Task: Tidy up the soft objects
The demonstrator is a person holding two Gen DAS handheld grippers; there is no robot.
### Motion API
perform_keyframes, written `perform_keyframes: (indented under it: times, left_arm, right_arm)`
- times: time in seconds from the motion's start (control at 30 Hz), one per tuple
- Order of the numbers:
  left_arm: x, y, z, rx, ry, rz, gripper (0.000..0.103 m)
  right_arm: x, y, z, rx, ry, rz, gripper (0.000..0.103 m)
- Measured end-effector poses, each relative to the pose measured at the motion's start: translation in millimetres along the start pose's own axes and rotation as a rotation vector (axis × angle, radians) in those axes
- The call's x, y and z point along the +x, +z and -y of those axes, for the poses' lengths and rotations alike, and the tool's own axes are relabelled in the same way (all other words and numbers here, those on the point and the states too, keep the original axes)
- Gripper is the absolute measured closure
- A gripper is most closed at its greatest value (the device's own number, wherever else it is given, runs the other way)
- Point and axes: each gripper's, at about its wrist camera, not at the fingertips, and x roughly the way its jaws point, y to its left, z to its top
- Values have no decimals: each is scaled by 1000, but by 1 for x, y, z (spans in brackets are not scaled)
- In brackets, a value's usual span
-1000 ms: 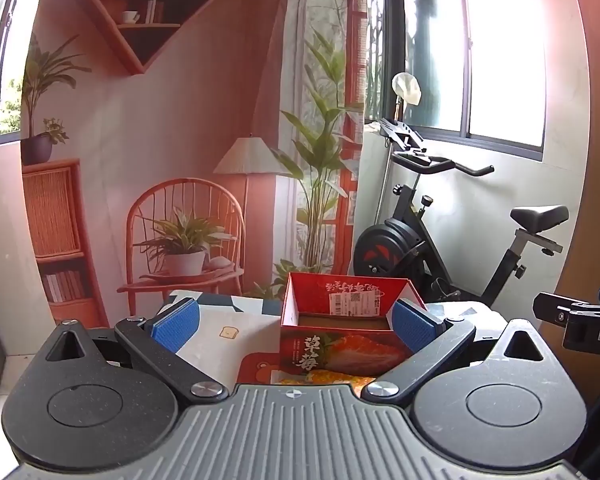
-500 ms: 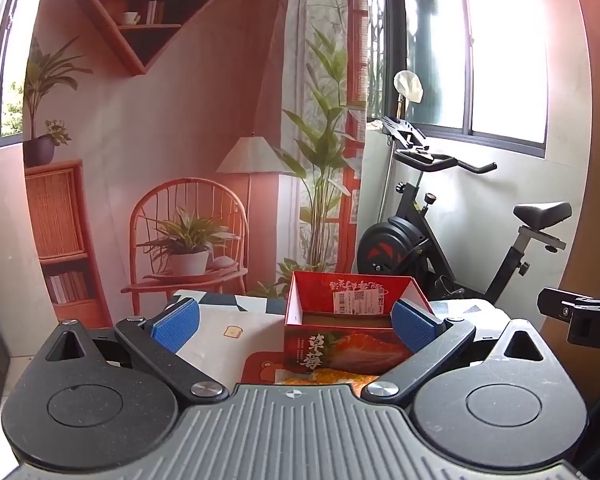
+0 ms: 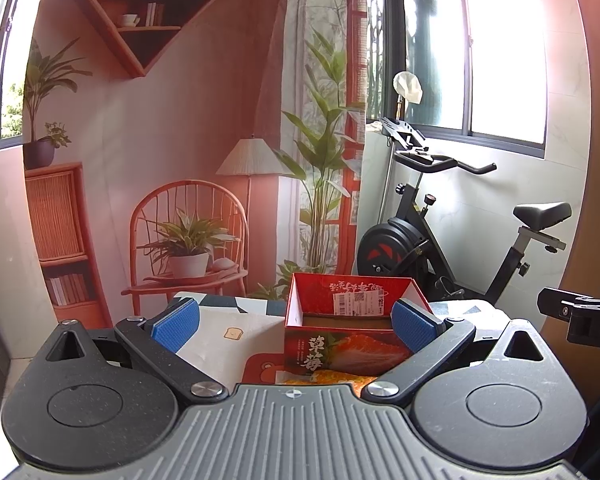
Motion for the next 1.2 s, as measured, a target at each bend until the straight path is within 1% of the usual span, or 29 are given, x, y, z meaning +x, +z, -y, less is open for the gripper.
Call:
perform_keyframes:
  times: [1.2]
  left_arm:
    - [-1, -2, 0, -1, 0, -3, 0]
  right_arm:
    - [-1, 2, -1, 3, 0, -1, 0]
